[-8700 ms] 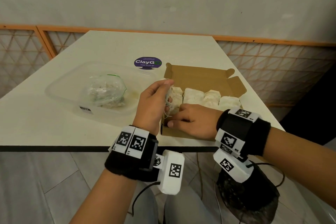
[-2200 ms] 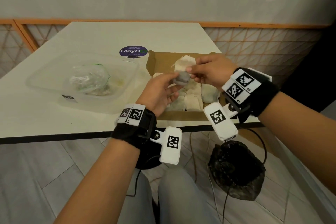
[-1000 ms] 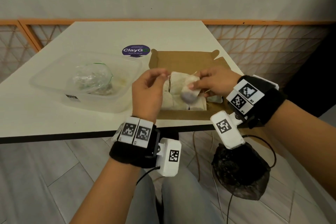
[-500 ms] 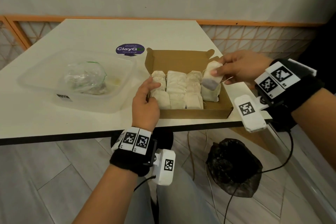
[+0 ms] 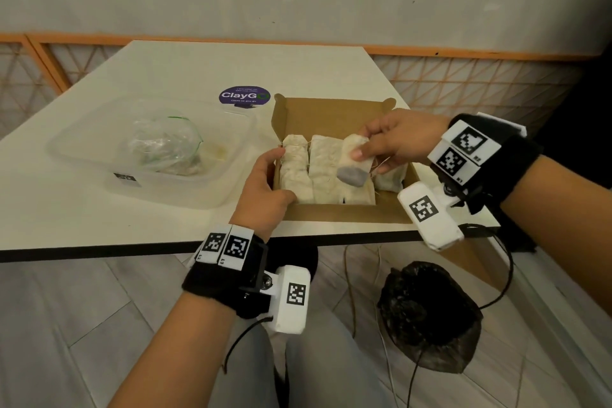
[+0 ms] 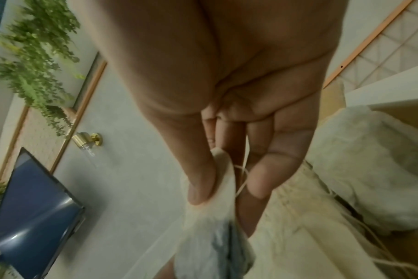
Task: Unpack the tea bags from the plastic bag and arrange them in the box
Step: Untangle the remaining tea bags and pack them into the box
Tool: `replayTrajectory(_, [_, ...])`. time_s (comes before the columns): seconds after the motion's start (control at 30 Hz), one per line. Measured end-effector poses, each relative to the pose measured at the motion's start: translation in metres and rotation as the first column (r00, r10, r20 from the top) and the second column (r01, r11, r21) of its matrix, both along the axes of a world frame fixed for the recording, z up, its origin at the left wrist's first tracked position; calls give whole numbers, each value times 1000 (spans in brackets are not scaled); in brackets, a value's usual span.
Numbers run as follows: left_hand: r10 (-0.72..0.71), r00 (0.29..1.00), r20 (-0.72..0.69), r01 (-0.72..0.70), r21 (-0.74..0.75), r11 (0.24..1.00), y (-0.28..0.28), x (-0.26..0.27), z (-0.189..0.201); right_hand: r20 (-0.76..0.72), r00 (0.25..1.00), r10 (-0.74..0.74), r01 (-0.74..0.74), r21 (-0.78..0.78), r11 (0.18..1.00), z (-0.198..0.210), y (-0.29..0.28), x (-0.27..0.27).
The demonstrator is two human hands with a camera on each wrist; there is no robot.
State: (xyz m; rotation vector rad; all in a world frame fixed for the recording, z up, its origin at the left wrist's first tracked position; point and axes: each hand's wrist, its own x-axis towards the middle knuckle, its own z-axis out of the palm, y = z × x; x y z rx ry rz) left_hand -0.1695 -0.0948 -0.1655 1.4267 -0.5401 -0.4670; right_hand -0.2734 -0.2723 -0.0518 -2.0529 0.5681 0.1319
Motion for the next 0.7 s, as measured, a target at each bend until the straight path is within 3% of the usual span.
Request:
replayTrajectory(0.1, [-26, 995, -93, 18, -76, 997, 1, 2, 3, -48, 998, 46, -43, 63, 997, -5, 5, 8])
replayTrajectory(0.2, [12, 965, -262, -61, -181, 982, 0, -1, 9, -61, 996, 70, -62, 121, 991, -14, 18, 21])
replayTrajectory(0.37, [49, 934, -353, -120, -183, 976, 1, -2, 15, -77, 985, 156, -140, 184, 973, -22, 40, 43])
replayTrajectory(0.5, [61, 926, -374, -134, -170, 976, 2, -1, 13, -59, 988, 144, -145, -12, 989, -33, 50, 53])
replayTrajectory(0.63, [3, 959, -283, -41, -129, 991, 3, 1, 9, -38, 983, 181, -185, -227, 956, -33, 56, 54])
replayTrajectory(0.7, [-23, 966, -256, -6, -111, 994, 4, 0, 9, 40, 990, 137, -119, -297, 947, -27, 55, 50])
